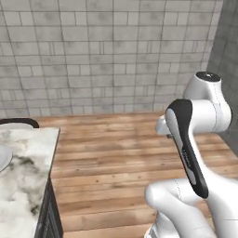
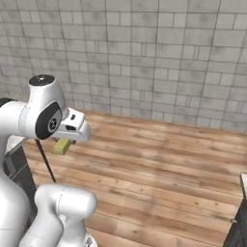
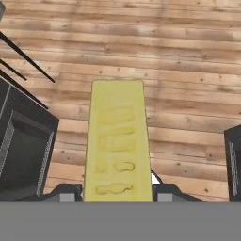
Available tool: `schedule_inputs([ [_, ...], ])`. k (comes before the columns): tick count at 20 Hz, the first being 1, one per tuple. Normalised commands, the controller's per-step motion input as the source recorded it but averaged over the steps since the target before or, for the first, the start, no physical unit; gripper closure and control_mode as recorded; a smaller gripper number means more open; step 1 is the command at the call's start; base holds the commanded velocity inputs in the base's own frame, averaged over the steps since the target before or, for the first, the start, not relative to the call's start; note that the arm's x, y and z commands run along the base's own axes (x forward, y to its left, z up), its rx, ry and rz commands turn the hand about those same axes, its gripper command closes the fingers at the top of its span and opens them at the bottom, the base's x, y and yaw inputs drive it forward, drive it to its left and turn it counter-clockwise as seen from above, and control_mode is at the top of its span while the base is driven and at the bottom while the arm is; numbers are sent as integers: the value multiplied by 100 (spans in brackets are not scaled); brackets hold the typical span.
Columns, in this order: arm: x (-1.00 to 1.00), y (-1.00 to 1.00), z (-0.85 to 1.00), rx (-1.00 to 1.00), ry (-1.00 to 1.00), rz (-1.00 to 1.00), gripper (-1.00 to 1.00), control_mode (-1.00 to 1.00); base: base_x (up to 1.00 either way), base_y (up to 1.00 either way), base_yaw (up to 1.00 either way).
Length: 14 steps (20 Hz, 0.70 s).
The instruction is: Retrieve the butter from the fridge and place it on a plate on the dining table. Then retrieve the butter knife by the fridge and place it near the plate.
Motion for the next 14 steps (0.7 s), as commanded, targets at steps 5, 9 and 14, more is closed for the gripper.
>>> schedule_inputs([
  [5, 0, 0, 0, 0, 0, 0, 100, 100, 29, 0, 38],
  [9, 0, 0, 0, 0, 0, 0, 100, 100, 34, 37, 29],
  [14, 0, 0, 0, 0, 0, 0, 100, 100, 64, 24, 64],
])
